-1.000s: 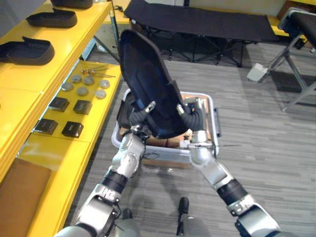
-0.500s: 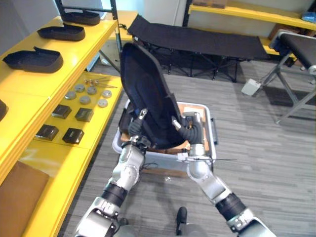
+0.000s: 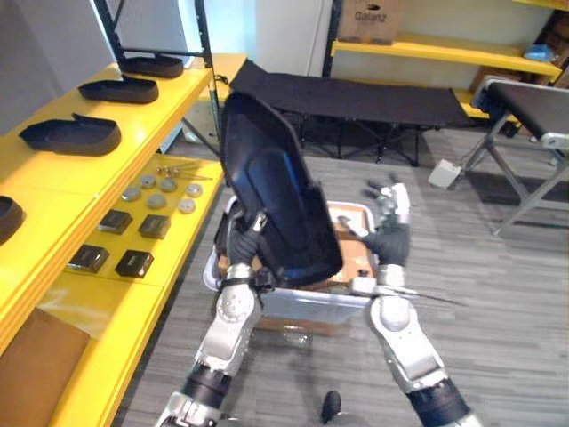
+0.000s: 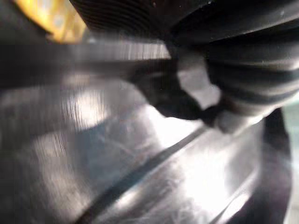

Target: Walk over and take plastic housings, then place them on the shelf

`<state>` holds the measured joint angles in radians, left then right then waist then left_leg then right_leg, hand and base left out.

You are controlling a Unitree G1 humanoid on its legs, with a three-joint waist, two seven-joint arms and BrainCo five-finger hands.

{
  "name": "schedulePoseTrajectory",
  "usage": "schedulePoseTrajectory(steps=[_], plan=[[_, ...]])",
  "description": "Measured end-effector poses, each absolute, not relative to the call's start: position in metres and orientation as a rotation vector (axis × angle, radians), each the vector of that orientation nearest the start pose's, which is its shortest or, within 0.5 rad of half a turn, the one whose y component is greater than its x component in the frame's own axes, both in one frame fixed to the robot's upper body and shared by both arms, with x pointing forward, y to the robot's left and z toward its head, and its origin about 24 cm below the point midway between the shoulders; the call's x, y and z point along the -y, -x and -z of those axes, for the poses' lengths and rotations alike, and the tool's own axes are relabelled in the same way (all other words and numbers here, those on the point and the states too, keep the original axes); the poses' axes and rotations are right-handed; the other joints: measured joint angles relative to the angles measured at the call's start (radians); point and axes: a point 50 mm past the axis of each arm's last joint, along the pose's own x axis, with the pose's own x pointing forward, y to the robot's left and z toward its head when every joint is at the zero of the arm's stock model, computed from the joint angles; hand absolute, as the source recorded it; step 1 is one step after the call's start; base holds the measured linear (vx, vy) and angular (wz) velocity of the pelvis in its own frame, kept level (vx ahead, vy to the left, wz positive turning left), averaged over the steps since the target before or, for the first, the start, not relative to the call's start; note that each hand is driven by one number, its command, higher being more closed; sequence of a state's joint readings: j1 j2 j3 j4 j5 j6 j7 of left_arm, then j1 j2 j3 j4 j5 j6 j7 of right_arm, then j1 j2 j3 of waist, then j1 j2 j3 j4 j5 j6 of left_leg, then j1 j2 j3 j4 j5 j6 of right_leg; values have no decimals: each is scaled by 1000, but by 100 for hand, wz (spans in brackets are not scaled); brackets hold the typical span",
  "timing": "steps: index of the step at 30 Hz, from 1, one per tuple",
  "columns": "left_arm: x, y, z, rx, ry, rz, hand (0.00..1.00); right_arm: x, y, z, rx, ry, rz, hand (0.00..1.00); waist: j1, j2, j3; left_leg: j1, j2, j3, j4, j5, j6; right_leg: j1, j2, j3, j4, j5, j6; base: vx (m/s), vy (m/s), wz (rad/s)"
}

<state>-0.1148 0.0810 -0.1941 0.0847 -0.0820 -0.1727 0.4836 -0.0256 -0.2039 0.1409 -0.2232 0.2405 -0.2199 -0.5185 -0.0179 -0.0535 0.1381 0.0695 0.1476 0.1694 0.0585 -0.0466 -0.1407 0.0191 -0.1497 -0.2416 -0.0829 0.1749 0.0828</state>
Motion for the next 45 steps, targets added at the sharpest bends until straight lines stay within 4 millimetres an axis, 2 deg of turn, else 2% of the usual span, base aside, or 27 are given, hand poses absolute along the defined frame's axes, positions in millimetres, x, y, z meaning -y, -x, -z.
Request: schedulePoseTrajectory(steps=[3,7,11,17,20,23,26,28,31,35,36,38,39,40,43,45], plan=[[-158,-256,-57,176,-22,-415,100,193,-227,-94,310,-236,394,0,-5,13,-8,2,0,4,-10,0,-1,-5,1,2,0,-3,0,14,7,-4],[-172,-243,-63,222,-77,-510,100,210,-204,-66,185,-355,434,0,-13,23,-14,3,1,9,-13,1,-5,-9,2,7,1,-1,5,19,9,-3],[-180,-226,-65,256,-81,-522,100,226,-177,-43,97,-331,519,0,-32,28,-22,13,2,37,-12,-11,-7,-18,5,36,1,0,7,36,22,-21],[-180,-206,-68,284,-8,-433,100,225,-156,-1,-80,-315,544,0,-49,28,-31,18,4,55,-5,-30,3,-19,7,50,1,-9,6,11,16,-8],[-182,-201,-66,277,21,-425,100,229,-152,14,-80,-474,561,0,-44,38,-37,17,3,49,-6,-30,3,-16,6,45,1,-11,6,0,10,4],[-188,-198,-65,272,12,-445,100,232,-150,14,-50,-469,555,0,-45,51,-39,17,2,29,-7,-29,2,-1,3,21,1,-15,9,3,12,21],[-198,-191,-80,337,8,-488,100,224,-164,7,-3,-480,476,0,-30,53,-40,14,1,-3,-11,-31,6,22,0,-9,-4,-34,13,-15,11,27],[-206,-183,-89,378,-2,-530,100,213,-177,2,19,-496,403,0,-10,54,-41,4,-1,-20,-12,-32,6,25,-2,-27,-7,-37,13,-11,16,32],[-219,-174,-99,417,-20,-606,100,184,-203,-4,31,-531,267,0,27,56,-41,-21,-8,-80,-13,-22,12,37,-9,-89,-7,-42,13,33,5,58],[-236,-155,-98,403,-37,-756,100,151,-234,-15,47,-549,95,0,100,59,-41,-50,-21,-178,-10,-7,5,75,-16,-184,2,-48,26,56,-3,65],[-239,-153,-97,399,-41,-777,100,148,-238,-17,49,-572,75,0,112,59,-41,-55,-24,-191,-9,-6,5,81,-19,-200,2,-50,29,50,15,67],[-250,-140,-92,370,-65,-849,100,136,-251,-18,42,-649,17,0,156,59,-40,-60,-41,-239,-10,-4,8,109,-31,-252,2,-58,36,49,29,62],[-252,-138,-91,362,-72,-860,100,133,-253,-20,46,-658,3,0,169,58,-40,-61,-46,-249,-10,-4,9,117,-34,-264,2,-62,40,55,31,77],[-258,-128,-88,332,-104,-887,100,121,-261,-27,59,-659,-49,0,185,54,-40,-70,-61,-289,-6,-3,10,138,-43,-306,2,-71,48,37,16,64],[-263,-118,-85,306,-117,-894,100,108,-270,-37,78,-639,-108,0,225,49,-36,-71,-64,-305,-2,-3,11,151,-44,-329,2,-76,48,28,11,39],[-263,-114,-82,300,-94,-870,100,102,-273,-41,79,-618,-117,0,228,44,-33,-89,-78,-357,15,-3,11,183,-46,-383,2,-92,52,19,-17,70]])
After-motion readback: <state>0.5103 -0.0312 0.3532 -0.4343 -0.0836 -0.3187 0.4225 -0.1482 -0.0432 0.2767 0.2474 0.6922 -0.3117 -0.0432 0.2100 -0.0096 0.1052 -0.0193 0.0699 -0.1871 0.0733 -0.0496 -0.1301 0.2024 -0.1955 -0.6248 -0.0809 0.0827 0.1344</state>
